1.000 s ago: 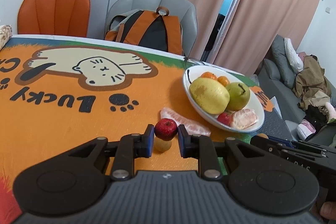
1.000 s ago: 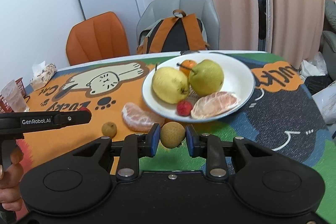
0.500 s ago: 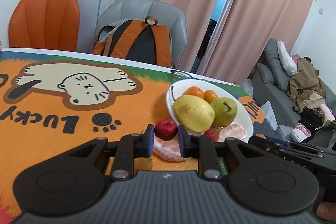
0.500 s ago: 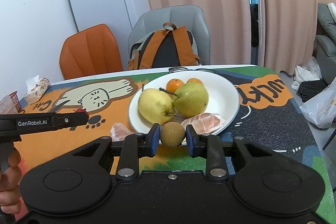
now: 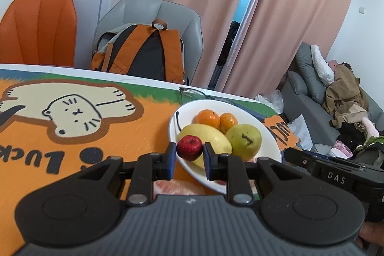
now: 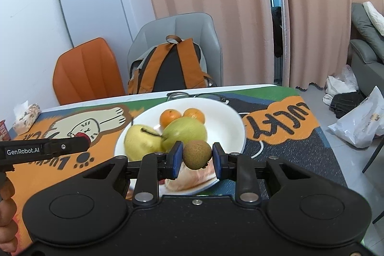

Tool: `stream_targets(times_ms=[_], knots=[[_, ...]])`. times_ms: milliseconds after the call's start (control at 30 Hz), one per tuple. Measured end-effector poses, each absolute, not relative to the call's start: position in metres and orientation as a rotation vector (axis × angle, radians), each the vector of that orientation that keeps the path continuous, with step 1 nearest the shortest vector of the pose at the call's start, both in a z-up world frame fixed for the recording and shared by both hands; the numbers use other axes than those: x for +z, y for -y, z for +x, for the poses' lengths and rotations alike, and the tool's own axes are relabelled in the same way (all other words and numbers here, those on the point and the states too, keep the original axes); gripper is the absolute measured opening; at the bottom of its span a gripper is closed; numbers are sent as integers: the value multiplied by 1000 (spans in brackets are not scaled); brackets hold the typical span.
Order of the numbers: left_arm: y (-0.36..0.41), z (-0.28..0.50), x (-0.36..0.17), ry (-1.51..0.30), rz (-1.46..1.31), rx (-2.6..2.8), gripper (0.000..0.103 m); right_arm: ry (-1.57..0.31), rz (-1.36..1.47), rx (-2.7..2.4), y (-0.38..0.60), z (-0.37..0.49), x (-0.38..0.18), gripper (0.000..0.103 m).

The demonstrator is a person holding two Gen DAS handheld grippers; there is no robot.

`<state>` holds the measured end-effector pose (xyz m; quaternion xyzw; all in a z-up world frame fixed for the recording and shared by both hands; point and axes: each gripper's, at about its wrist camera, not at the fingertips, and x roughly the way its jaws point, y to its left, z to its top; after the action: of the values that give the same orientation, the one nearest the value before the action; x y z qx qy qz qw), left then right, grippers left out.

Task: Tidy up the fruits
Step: 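Carry the red fruit to the plate with the left tool while the right tool carries the brown fruit, then lower both fruits onto the plate and open both tools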

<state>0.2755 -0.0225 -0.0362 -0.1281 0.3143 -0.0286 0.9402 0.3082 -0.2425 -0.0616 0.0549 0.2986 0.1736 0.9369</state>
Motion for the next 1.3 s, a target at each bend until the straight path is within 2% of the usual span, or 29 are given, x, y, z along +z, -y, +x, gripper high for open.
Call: stream_targets(times_ms=[600, 667, 700, 733, 1200, 1300], knots=[[31, 329, -39, -651, -252, -47, 22, -604, 161, 336, 249, 356, -72, 28], [31, 332, -38, -646, -252, -46, 22, -589, 156, 344, 249, 355, -74, 31], [31, 334, -37, -645, -252, -44, 22, -587, 155, 346, 249, 355, -74, 39], [32, 336, -37, -645, -251, -46, 22, -584, 159, 346, 250, 355, -75, 43], [56, 371, -38, -656, -277, -82, 23, -618, 162, 328, 267, 343, -66, 44], [58, 371, -44, -673, -279, -59, 29, -622, 163, 320, 270, 337, -68, 45]])
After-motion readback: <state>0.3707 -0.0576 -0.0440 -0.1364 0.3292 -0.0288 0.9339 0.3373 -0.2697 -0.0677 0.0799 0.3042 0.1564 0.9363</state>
